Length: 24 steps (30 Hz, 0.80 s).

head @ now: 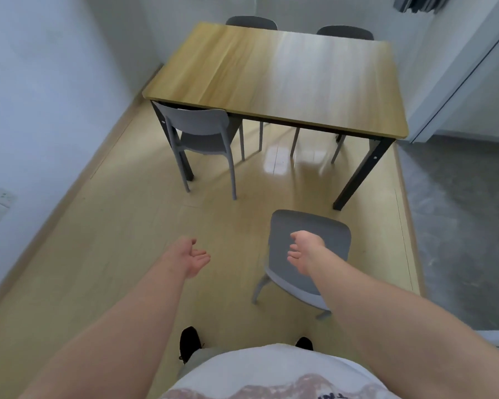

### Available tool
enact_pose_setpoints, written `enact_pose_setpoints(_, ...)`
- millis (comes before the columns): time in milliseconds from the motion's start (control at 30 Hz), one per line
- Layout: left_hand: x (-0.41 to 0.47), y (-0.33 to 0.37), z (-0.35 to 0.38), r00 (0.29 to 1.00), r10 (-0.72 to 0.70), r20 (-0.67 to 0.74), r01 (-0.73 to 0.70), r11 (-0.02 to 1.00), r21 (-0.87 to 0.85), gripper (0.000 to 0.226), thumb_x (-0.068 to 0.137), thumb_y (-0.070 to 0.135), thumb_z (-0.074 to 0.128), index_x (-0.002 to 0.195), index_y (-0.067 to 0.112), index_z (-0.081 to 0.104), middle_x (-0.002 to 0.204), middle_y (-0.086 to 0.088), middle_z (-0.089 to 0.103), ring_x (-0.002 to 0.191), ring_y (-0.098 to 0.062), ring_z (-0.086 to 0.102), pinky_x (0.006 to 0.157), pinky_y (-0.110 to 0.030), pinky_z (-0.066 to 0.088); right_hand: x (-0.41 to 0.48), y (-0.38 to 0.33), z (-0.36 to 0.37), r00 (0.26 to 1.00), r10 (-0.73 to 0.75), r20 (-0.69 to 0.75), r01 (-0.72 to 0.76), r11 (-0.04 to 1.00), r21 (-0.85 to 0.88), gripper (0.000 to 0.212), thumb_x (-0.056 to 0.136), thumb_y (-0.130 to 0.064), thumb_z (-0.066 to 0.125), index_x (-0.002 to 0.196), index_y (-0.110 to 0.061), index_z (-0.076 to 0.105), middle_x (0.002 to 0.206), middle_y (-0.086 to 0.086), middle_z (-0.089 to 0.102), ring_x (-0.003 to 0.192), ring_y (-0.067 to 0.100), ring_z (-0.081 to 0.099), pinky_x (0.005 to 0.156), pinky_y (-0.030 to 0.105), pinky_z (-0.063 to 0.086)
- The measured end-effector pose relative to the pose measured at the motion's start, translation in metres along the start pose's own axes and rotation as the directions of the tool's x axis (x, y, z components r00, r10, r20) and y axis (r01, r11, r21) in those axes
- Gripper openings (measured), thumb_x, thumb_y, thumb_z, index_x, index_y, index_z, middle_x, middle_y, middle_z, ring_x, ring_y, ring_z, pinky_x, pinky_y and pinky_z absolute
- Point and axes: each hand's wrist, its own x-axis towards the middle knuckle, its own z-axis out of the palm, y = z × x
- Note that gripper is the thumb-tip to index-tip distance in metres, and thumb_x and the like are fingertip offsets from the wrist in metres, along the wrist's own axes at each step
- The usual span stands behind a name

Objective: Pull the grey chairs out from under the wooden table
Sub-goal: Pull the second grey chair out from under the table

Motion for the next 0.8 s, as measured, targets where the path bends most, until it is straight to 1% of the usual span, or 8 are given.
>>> enact_pose_setpoints(33,-0.002,0.011,-0.013,0.999,-0.004,0.05,0.003,1.0,0.007,0.053,0.106,0.014,0.03,0.155,0.0,0.017,0.159,-0.025,0.022,0.146,-0.039,0.026,0.118,-0.044,0.026,0.0,0.002,0.022,1.0,-0.007,0.006,0.007,1.0,0.001,0.047,0.099,-0.011,0.052,0.144,0.001,0.044,0.148,0.014,0.05,0.132,0.033,0.052,0.104,0.042,0.048)
enact_pose_setpoints(133,0.014,0.055,-0.062,0.999,0.024,0.021,-0.024,0.999,-0.021,0.052,0.106,0.013,0.031,0.154,-0.001,0.018,0.158,-0.026,0.025,0.145,-0.04,0.029,0.117,-0.044,0.029,-0.01,0.015,0.094,0.997,-0.028,0.075,0.03,0.999,-0.03,0.05,0.097,-0.018,0.049,0.144,-0.001,0.043,0.153,0.017,0.044,0.137,0.034,0.047,0.106,0.044,0.045)
enact_pose_setpoints(267,0.03,0.121,-0.125,0.996,0.079,0.032,-0.079,0.997,0.001,0.051,0.106,0.013,0.031,0.152,-0.006,0.019,0.158,-0.025,0.027,0.144,-0.039,0.031,0.117,-0.042,0.03,-0.029,0.025,0.182,0.998,0.017,0.058,-0.02,0.999,0.034,0.055,0.104,-0.02,0.042,0.154,0.0,0.028,0.159,0.019,0.033,0.144,0.034,0.038,0.115,0.043,0.036)
enact_pose_setpoints(333,0.035,0.155,-0.146,0.994,0.106,-0.006,-0.106,0.994,-0.013,0.05,0.106,0.013,0.03,0.151,-0.006,0.021,0.157,-0.025,0.029,0.143,-0.038,0.033,0.116,-0.042,0.031,-0.035,0.022,0.218,0.997,0.047,0.061,-0.051,0.996,0.073,0.056,0.107,-0.022,0.037,0.157,-0.001,0.02,0.162,0.017,0.027,0.148,0.031,0.031,0.12,0.042,0.028)
enact_pose_setpoints(400,0.041,0.176,-0.158,0.994,0.106,-0.016,-0.107,0.994,-0.019,0.048,0.106,0.012,0.028,0.152,-0.004,0.022,0.156,-0.025,0.03,0.142,-0.039,0.035,0.116,-0.042,0.032,-0.041,0.017,0.241,0.996,0.056,0.062,-0.061,0.995,0.084,0.056,0.107,-0.022,0.038,0.157,-0.002,0.021,0.162,0.017,0.027,0.148,0.03,0.031,0.12,0.041,0.028)
enact_pose_setpoints(533,0.062,0.211,-0.158,0.997,0.071,0.006,-0.07,0.997,-0.031,0.049,0.106,0.012,0.027,0.153,-0.001,0.023,0.156,-0.025,0.031,0.141,-0.039,0.036,0.115,-0.044,0.034,-0.031,-0.001,0.275,1.0,0.016,0.009,-0.017,0.992,0.123,0.056,0.103,-0.021,0.05,0.152,-0.001,0.034,0.155,0.02,0.041,0.137,0.033,0.047,0.11,0.043,0.043)
enact_pose_setpoints(633,0.073,0.232,-0.145,0.998,0.058,0.021,-0.057,0.998,-0.022,0.048,0.106,0.01,0.027,0.153,0.002,0.023,0.156,-0.026,0.031,0.141,-0.04,0.036,0.115,-0.045,0.032,-0.014,-0.016,0.296,1.0,0.026,-0.009,-0.024,0.99,0.135,0.057,0.102,-0.022,0.05,0.153,-0.002,0.034,0.154,0.019,0.042,0.137,0.033,0.048,0.11,0.043,0.043)
enact_pose_setpoints(800,0.104,0.292,-0.115,0.998,0.04,0.044,-0.042,0.999,0.023,0.049,0.105,0.012,0.03,0.152,-0.001,0.025,0.154,-0.026,0.034,0.139,-0.04,0.039,0.113,-0.044,0.036,0.025,-0.058,0.336,0.998,0.048,0.04,-0.055,0.977,0.205,0.06,0.104,-0.026,0.047,0.155,-0.003,0.027,0.157,0.017,0.037,0.139,0.032,0.044,0.112,0.041,0.041)
